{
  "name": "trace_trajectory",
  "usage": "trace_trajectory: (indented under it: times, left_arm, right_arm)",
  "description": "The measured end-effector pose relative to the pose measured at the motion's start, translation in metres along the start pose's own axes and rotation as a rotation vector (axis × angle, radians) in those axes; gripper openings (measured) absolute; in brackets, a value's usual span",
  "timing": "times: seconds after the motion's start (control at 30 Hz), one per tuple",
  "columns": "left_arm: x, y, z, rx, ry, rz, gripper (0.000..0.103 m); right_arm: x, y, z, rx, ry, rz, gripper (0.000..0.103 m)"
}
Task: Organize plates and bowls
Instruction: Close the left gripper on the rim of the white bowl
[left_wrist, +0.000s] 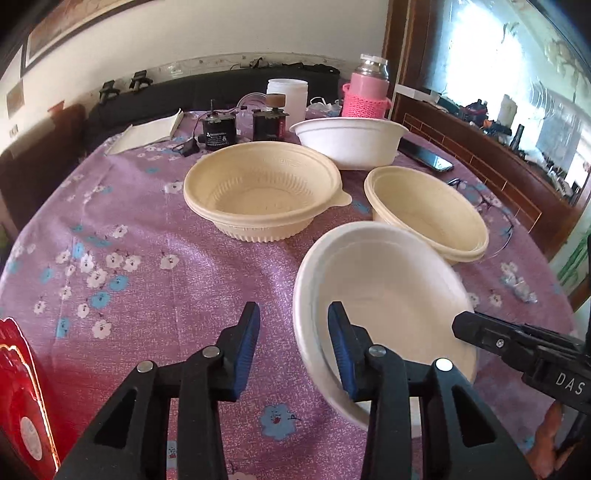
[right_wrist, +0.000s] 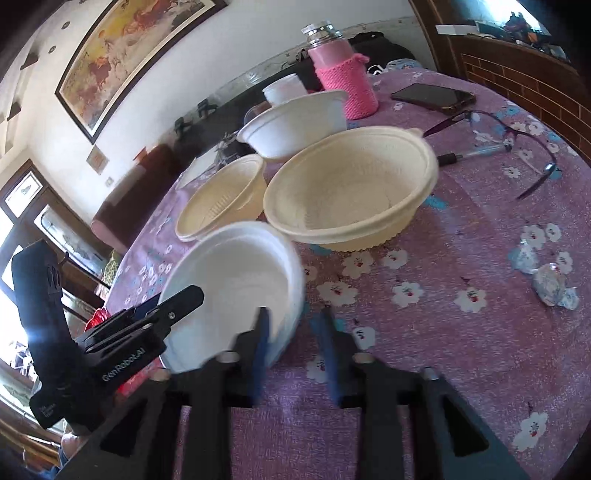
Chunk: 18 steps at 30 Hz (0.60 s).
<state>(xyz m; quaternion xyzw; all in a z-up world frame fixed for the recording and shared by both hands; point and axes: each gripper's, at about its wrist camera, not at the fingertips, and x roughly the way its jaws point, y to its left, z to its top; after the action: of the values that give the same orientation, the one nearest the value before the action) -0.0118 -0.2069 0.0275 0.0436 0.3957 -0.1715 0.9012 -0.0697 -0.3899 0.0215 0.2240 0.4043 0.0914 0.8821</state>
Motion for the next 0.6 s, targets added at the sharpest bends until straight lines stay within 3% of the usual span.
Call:
trace_trajectory:
  times: [0.1,0.2,0.3,0.6]
  left_arm:
    - [0.002,-0.004,-0.002,0.023,0.004,0.016,0.036]
    - [0.001,-0.008,-0.003,0.047,-0.006,0.014,0.019]
    - [0.0,-0.014,-0.004,0.078,-0.018,0.041,0.018]
    - [-0.004,-0.012,-0.005,0.07,-0.032,0.028,0.018]
  right_arm:
    - [0.002,0.004,-0.002,-0.006,-0.012,-0.017,0.014]
    - [0.0,0.006,-0.003,-0.02,-0.03,-0.031,0.012]
    - [0.0,0.007,-0.004,-0.027,-0.043,-0.031,0.012]
    - [0.0,0.004,-0.006,-0.012,-0.07,-0.025,0.011]
